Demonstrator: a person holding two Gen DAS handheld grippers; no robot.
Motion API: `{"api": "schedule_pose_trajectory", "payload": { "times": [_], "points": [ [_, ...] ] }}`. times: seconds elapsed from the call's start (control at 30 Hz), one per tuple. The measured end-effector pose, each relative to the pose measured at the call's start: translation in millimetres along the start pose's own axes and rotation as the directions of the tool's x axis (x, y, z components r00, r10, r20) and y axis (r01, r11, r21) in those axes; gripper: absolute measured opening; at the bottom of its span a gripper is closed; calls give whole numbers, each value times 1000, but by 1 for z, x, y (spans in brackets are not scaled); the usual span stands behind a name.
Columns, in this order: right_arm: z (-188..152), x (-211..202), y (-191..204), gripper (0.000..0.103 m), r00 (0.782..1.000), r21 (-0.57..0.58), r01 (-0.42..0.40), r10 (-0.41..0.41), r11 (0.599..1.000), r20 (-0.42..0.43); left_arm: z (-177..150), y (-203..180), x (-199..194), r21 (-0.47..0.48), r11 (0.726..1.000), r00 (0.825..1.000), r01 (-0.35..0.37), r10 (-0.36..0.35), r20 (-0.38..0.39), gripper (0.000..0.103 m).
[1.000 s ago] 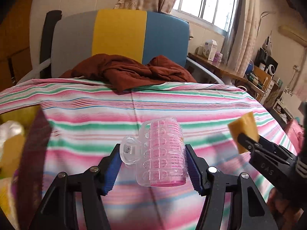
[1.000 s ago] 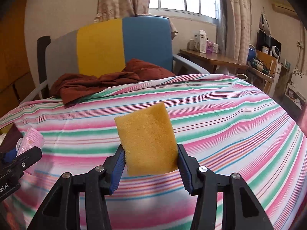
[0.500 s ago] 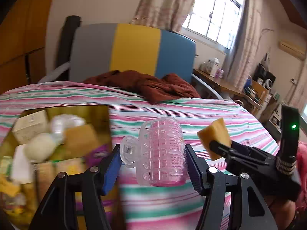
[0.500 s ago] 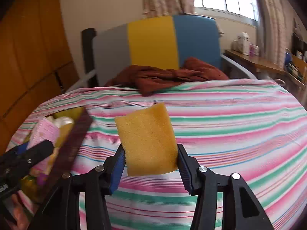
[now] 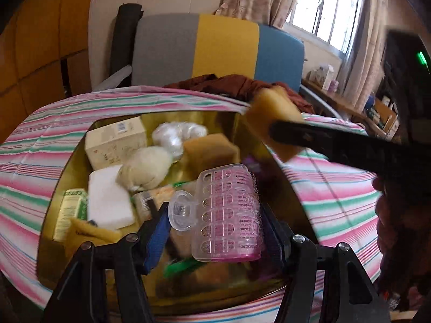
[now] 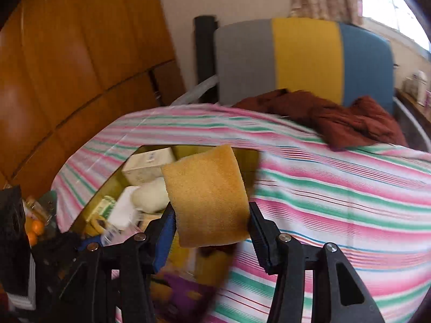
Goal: Organize objects
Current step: 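Carry the sponge into the tray and open the right gripper while the left releases the curler there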
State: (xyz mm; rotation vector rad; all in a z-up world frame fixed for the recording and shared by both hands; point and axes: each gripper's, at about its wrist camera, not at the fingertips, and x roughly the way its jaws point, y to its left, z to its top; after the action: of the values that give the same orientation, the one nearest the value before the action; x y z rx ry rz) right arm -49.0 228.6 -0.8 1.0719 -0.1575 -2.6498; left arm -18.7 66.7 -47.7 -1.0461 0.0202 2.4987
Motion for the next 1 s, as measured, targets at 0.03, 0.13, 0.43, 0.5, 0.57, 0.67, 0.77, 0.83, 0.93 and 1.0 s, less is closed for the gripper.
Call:
{"api": "schedule_pose_trajectory", "payload": {
  "times": [0.03, 0.13, 0.43, 0.5, 0.57, 0.67, 0.77, 0.83, 0.93, 1.0],
  "points": [
    [3, 7, 6, 52, 1000, -3, 9, -9, 1000, -15, -2, 3, 0, 2, 1000, 1000, 3, -3, -8, 64],
    [10, 32, 22, 52, 997, -15, -34, 33, 999, -69, -8, 7, 3, 19, 1000, 1000, 1, 0, -31, 64],
    [4, 68, 11, 67, 981, 97, -69, 86, 993, -174, -21, 26, 4, -54, 998, 996, -10, 5, -89, 97],
    [-1, 58, 2, 68, 984, 137, -78, 98, 987, -146, -23, 31, -2, -80, 997, 998, -4, -1, -67, 100],
    [-4, 49, -5, 68, 988, 163, -79, 99, 983, -120, -23, 38, -8, -119, 993, 999, 2, -8, -53, 103],
    [-9, 36, -9, 68, 991, 180, -74, 92, 981, -93, -21, 44, -18, -175, 985, 1000, 4, -8, -26, 103],
    [-13, 23, -8, 68, 996, 170, -39, 52, 985, -72, -17, 47, -29, -188, 981, 999, -43, 47, 17, 103],
    [-14, 19, -6, 68, 997, 157, -15, 28, 987, -78, -13, 46, -34, -175, 981, 995, -89, 95, 24, 103],
    [-18, 13, 0, 68, 995, 141, 30, -16, 990, -103, -6, 41, -43, -160, 969, 980, -189, 196, 30, 103],
    [-19, 8, 5, 68, 991, 125, 73, -58, 990, -119, 0, 37, -47, -142, 955, 963, -261, 268, 31, 103]
  ]
}}
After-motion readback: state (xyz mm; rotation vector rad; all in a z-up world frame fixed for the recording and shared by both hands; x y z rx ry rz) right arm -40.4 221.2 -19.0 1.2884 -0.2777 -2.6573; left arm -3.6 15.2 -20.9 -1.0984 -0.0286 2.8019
